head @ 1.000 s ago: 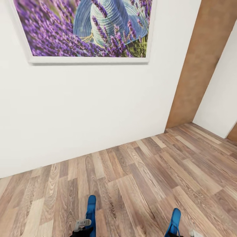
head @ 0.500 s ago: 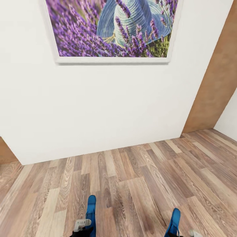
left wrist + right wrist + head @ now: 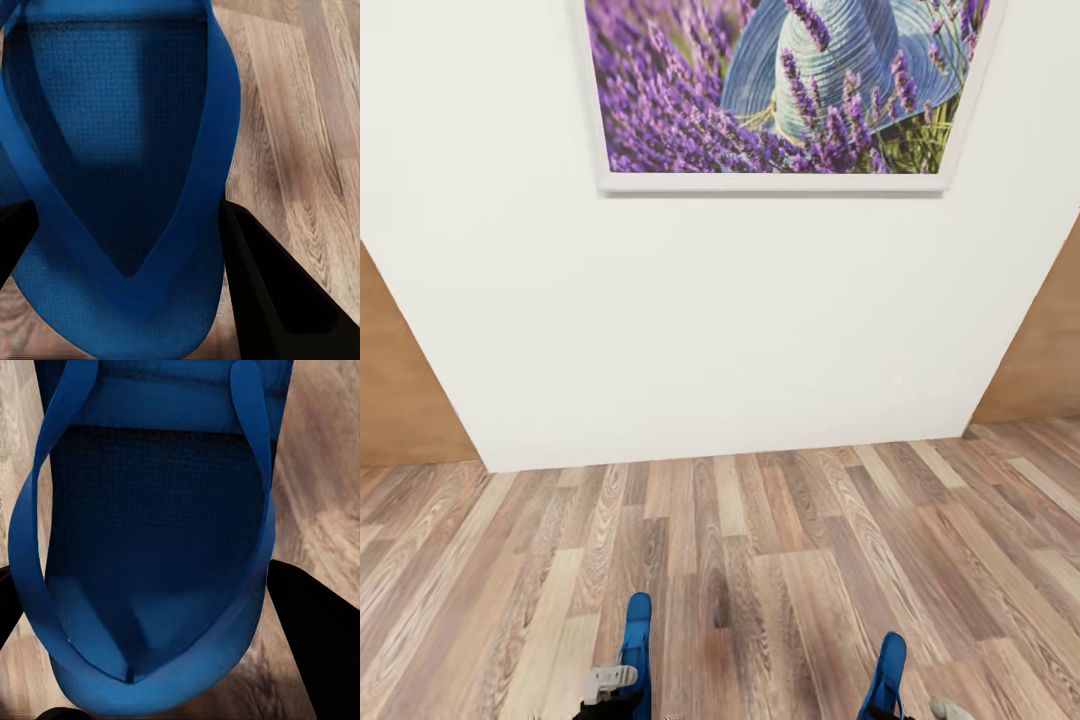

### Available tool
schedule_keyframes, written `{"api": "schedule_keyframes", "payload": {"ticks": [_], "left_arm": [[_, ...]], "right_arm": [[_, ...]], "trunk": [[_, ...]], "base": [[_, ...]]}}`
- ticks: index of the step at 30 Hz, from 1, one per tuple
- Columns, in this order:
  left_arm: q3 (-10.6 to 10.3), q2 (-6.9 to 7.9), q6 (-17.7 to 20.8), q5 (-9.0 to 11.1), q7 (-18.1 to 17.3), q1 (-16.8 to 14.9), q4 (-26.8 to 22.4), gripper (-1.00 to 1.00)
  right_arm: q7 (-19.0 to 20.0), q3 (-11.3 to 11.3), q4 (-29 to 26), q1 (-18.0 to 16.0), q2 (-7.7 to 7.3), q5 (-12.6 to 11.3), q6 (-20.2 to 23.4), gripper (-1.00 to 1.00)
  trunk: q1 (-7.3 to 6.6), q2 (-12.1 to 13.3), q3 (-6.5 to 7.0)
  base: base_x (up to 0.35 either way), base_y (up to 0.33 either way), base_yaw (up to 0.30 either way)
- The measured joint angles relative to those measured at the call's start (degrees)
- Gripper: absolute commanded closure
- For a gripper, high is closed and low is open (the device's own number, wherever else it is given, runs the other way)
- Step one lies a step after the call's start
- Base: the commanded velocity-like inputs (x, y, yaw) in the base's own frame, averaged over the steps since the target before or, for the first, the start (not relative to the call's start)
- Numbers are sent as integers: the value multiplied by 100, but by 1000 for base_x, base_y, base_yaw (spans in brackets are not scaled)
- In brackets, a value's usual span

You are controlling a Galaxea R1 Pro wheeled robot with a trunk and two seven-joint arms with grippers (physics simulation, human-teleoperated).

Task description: In the bedroom, move the book from the bed onto either nightstand, and place the two sandals side by side next to the bed.

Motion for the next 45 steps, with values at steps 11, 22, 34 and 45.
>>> {"api": "schedule_keyframes", "payload": {"ticks": [11,22,34,45], "left_arm": [[2,0,0,0,-1,0,0,100],[-14,-6,24,-45,-12,0,-48,100],[-516,-48,459,-521,548,0,18,100],[-522,-72,436,-534,578,-2,257,100]], "right_arm": [[0,3,0,0,11,1,-1,100],[-2178,18,-34,0,454,34,6,100],[-1346,99,-16,-1,555,1158,9,100],[-310,83,0,1,546,1128,-2,100]], "trunk": [[0,0,0],[0,0,0],[0,0,0],[0,0,0]], "base": [[0,0,293],[0,0,293],[0,0,293],[0,0,74]]}}
